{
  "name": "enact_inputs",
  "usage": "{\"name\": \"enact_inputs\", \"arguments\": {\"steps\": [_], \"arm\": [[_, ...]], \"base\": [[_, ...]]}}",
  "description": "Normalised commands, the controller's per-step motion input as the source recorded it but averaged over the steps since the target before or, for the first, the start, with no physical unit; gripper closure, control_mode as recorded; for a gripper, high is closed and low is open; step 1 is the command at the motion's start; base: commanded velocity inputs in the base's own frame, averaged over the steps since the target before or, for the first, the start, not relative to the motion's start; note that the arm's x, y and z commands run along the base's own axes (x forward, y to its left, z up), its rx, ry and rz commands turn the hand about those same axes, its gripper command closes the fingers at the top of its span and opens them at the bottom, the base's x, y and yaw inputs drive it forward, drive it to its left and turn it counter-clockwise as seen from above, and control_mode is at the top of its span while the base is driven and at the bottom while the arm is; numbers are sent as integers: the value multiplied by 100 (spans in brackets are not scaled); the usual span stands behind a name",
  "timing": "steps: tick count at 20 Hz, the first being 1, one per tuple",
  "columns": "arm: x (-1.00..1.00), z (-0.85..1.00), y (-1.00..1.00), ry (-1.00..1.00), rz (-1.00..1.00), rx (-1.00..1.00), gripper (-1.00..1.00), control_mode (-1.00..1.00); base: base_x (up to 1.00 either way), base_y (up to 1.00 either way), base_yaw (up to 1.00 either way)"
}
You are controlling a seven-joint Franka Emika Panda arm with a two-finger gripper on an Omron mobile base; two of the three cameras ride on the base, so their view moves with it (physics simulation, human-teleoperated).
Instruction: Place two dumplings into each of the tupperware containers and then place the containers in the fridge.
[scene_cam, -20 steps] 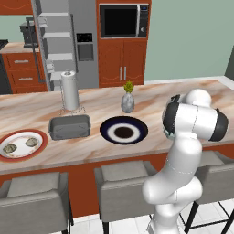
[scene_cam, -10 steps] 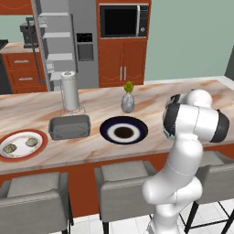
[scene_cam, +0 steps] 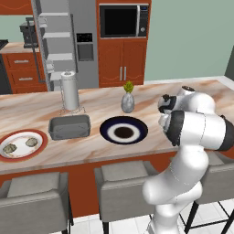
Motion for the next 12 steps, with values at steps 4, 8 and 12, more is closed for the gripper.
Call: {"name": "enact_inputs", "arguments": {"steps": [4,8,12], "arm": [[20,-10,25,0,0,0,-100,-100],[18,-23,4,0,0,-1,-100,-100],[11,-37,9,0,0,-9,-100,-100]], "base": [[0,0,0],[0,0,0],[0,0,0]]}}
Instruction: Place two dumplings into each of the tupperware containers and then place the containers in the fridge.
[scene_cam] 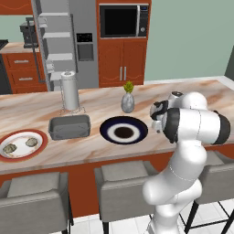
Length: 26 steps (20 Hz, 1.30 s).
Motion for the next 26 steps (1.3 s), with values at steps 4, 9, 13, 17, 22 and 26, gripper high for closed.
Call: {"name": "enact_inputs", "arguments": {"steps": [4,9,13,17,22,26], "arm": [[10,-32,0,0,-1,-9,-100,-100],[18,-4,0,1,-1,-2,-100,-100],[20,0,0,4,0,0,-100,-100],[18,-12,-7,2,0,0,-100,-100],[17,-27,-13,0,0,0,-100,-100],[11,-26,-12,0,0,0,-100,-100]], "base": [[0,0,0],[0,0,0],[0,0,0],[0,0,0],[0,0,0],[0,0,0]]}}
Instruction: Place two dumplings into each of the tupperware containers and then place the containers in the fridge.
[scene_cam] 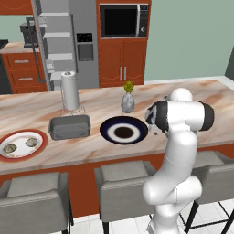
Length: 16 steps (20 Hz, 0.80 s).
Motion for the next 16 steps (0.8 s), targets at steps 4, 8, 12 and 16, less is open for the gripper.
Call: {"name": "enact_inputs", "arguments": {"steps": [4,8,12,16], "arm": [[5,-16,-20,0,0,0,-100,-100],[3,-19,-10,0,0,0,-100,-100],[-1,-1,1,3,0,0,-100,-100],[-8,0,4,5,0,0,-100,-100]], "base": [[0,0,0],[0,0,0],[0,0,0],[0,0,0]]}}
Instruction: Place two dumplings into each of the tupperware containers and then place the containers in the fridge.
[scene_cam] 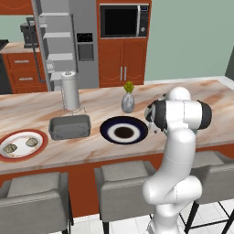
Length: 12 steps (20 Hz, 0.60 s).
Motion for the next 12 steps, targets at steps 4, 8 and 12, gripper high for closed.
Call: {"name": "enact_inputs", "arguments": {"steps": [4,8,12], "arm": [[-9,-8,3,6,0,0,-100,-100],[-18,-16,11,7,0,0,-100,-100],[-2,-8,10,10,0,1,-100,-100]], "base": [[0,0,0],[0,0,0],[0,0,0]]}}
